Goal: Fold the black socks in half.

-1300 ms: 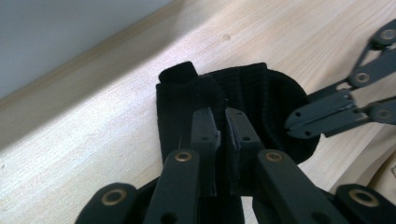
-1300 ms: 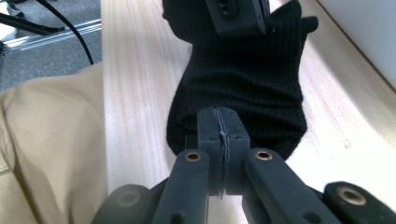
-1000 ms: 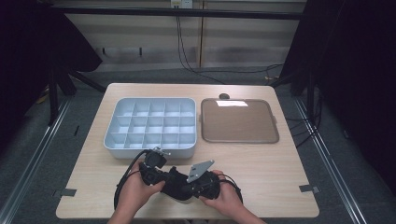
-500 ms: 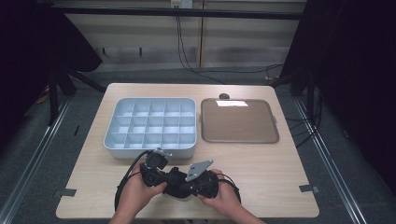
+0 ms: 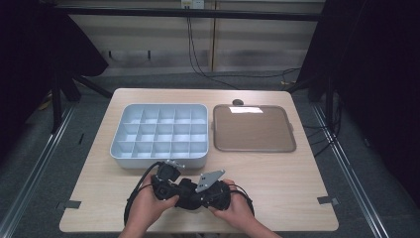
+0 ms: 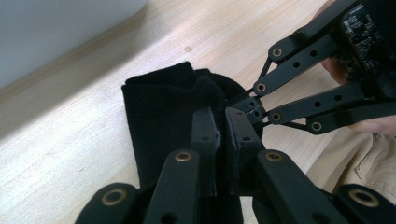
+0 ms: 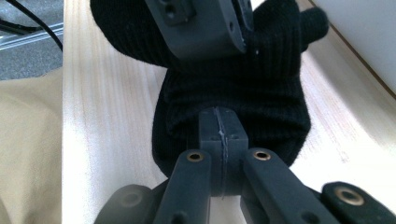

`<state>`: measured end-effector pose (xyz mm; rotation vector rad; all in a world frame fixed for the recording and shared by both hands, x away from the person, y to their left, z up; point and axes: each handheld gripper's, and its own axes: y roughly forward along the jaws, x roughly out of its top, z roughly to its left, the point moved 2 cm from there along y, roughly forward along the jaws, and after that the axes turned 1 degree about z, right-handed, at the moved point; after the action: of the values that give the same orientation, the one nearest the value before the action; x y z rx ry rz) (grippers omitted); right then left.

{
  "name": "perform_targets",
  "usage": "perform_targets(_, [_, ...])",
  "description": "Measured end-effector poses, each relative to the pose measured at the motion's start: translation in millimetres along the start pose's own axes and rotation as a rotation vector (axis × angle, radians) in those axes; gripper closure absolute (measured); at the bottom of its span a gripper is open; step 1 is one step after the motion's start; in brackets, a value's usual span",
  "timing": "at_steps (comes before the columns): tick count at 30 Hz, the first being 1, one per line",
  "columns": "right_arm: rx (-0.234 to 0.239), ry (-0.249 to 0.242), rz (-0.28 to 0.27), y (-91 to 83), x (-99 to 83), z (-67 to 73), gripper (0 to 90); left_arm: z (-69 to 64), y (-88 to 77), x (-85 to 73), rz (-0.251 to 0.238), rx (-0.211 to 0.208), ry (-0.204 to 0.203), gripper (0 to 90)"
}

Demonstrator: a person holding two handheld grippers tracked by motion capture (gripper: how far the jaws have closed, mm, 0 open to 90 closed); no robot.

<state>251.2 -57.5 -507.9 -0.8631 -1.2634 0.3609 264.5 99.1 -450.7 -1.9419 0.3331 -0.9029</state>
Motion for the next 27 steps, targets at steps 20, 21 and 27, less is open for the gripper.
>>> perform_targets(20, [-0.017, 0.023, -0.044, -22.9, 1.2, -6.6, 90.0, 0.9, 15.1, 1.4, 0.019, -0.013, -0.017, 83.2])
perform_targets(21, [-0.017, 0.023, -0.044, -22.9, 1.2, -6.6, 90.0, 0.9, 15.1, 1.4, 0.019, -0.013, -0.017, 83.2])
perform_targets(27, [-0.003, 0.033, -0.023, -37.7, -6.9, -9.2, 90.0, 1.6, 15.0, 3.8, 0.024, -0.014, -0.018, 83.1])
